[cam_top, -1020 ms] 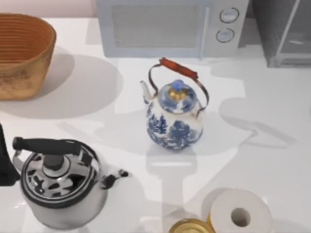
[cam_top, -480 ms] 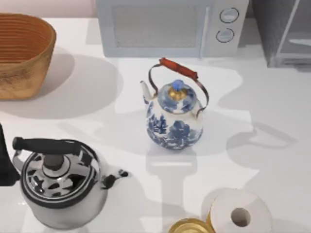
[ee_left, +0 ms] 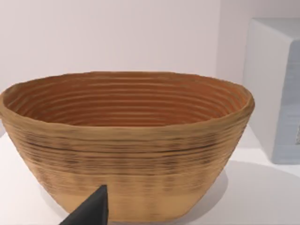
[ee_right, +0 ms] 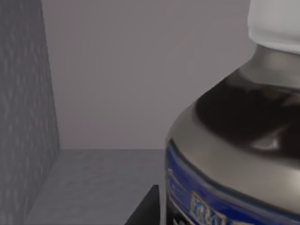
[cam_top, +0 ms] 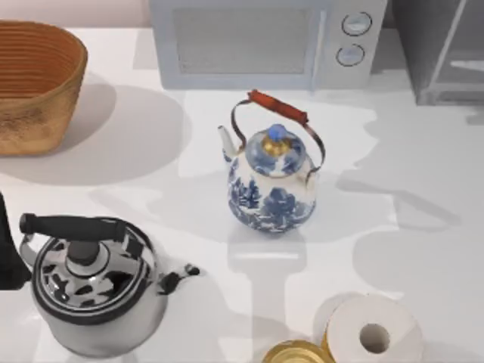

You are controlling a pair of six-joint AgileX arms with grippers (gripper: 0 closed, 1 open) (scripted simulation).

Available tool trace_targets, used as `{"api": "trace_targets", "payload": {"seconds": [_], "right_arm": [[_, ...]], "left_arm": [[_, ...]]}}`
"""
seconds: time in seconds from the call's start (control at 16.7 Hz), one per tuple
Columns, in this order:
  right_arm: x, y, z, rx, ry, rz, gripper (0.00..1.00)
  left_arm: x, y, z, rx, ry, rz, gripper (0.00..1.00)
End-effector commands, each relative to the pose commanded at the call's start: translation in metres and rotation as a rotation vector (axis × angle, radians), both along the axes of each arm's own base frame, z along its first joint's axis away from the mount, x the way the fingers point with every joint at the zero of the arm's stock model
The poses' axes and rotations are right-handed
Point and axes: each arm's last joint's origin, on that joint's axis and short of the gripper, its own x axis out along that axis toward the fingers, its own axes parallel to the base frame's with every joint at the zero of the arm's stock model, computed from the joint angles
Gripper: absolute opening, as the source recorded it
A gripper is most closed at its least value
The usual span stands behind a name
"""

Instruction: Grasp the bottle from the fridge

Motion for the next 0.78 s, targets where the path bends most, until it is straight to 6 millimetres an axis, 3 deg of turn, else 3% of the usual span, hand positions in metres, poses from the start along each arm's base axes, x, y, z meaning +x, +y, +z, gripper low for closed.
{"api": "trace_targets", "payload": {"seconds": [0.24,0.42,0.6,0.78], "right_arm": [[-0.007,0.006,0.009,-0.003,0.000,0.001,0.00],[-0.028,0.019,0.028,-0.009,-0.003,0.000,0.00],[-0.066,0.037,0.052,-0.014,-0.008,-0.002,0.00],[-0.118,0.056,0.068,-0.016,-0.021,-0.003,0.00]], "left_arm": [[0.000,0.000,0.000,0.000,0.000,0.000,1.00],[0.000,0.000,0.000,0.000,0.000,0.000,1.00],[0.000,0.000,0.000,0.000,0.000,0.000,1.00],[0.000,0.000,0.000,0.000,0.000,0.000,1.00]]}}
